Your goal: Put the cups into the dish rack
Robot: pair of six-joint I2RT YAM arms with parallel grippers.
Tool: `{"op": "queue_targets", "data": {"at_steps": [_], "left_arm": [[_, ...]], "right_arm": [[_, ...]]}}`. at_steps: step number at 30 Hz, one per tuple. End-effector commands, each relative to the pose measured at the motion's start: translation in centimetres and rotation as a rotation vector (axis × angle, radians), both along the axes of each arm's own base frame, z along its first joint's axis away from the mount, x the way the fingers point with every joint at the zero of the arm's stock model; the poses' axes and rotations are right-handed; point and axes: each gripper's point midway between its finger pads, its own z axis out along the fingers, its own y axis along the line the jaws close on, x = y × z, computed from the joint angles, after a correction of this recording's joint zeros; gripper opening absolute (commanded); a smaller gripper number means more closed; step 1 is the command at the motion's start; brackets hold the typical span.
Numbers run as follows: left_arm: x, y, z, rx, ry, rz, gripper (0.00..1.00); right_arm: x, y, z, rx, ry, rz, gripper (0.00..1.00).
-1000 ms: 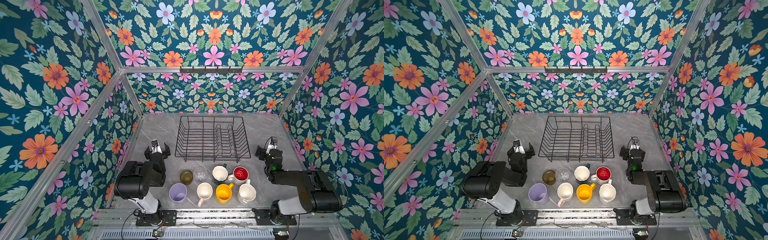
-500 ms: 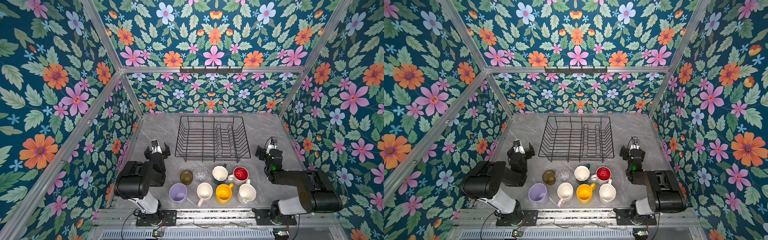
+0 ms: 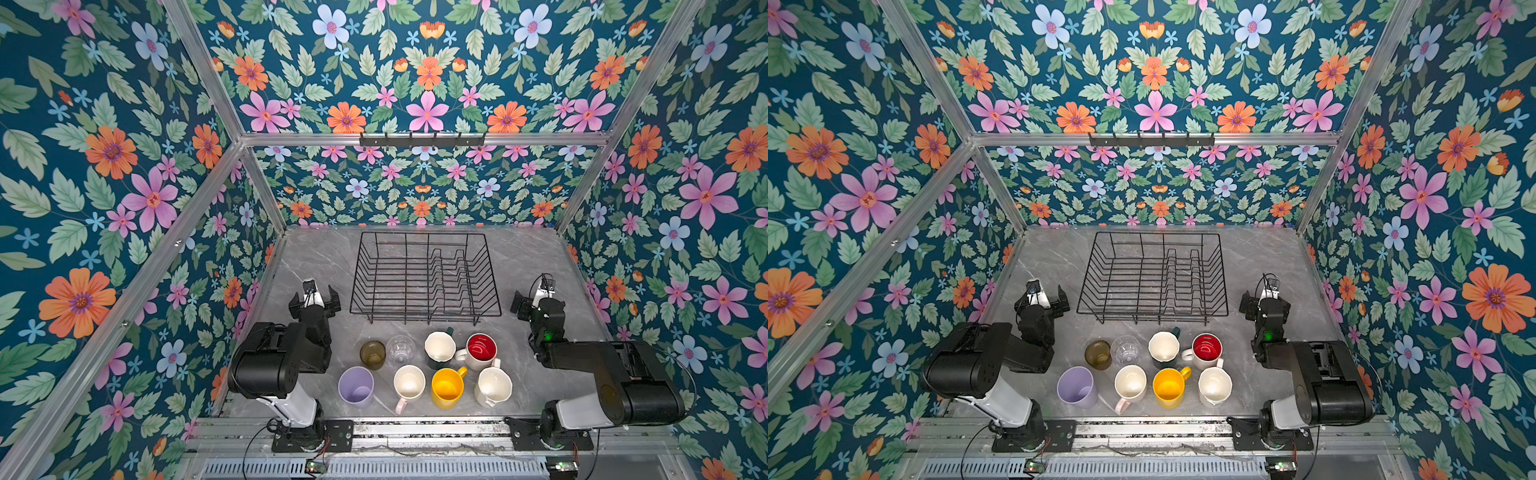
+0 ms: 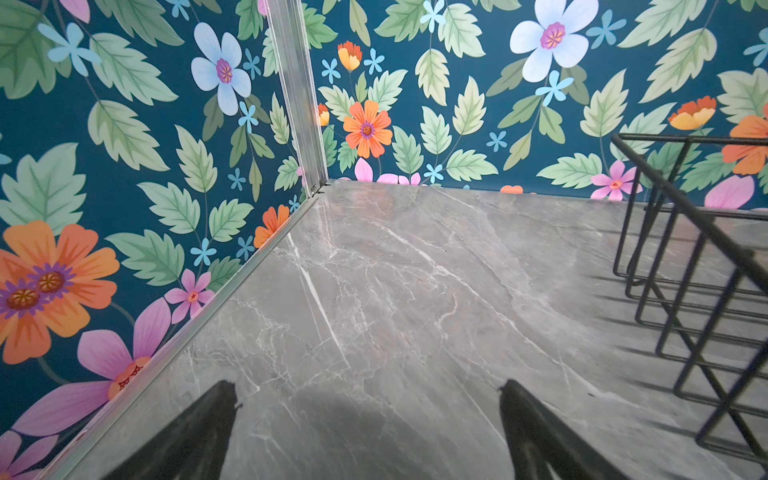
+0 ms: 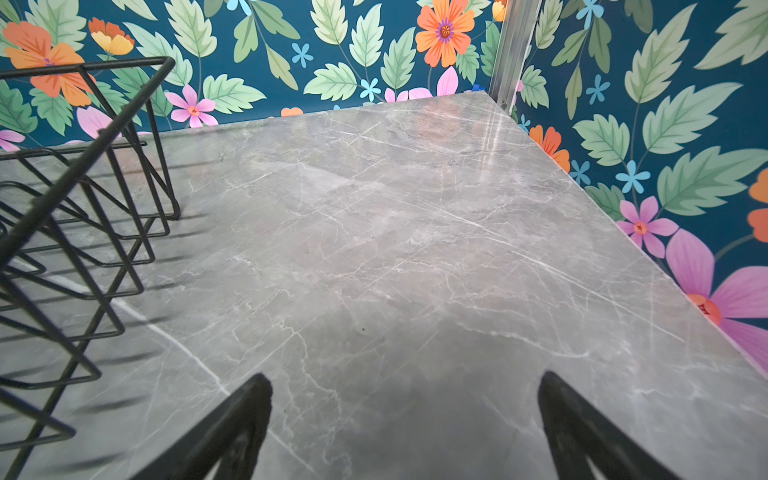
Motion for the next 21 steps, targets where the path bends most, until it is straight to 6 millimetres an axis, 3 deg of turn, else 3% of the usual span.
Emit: {"op": "queue_targets", "data": {"at_steps": [1,3,7,12,17,21], "left_arm": [[-0.6,0.0,1.1,-0.001,-0.046,-0.002,1.0],[-1.4,0.4,2.2,-0.006,-0.079,0.016,1.0],[-2.2,1.0,4.9,-0.03,-0.101,0.057,1.0],[-2.8,1.9,7.5,-0.254,-0.125,0.132,1.0],[-3.3,-1.2,9.1,-0.308,0.054,-0.028,1.0],[-5.8,-2.1,10.0,-0.339,0.239,-0.056,0.98]], "right_arm": [[0.2,-0.4,1.1,0.004,-0.045,-0.026,0.99],[0.2,-0.3,1.4,0.009,-0.012,-0.022,0.99],[-0.1,-1.1,4.1,0.042,0.075,-0.092,0.99],[-1.3,-2.1,7.7,0.351,0.014,-0.296,0.99],[-1.4,0.1,9.6,0.416,0.002,-0.163,0.99],[-1.6,-0.1,10.5,0.378,0.049,-0.162,0.99]]}}
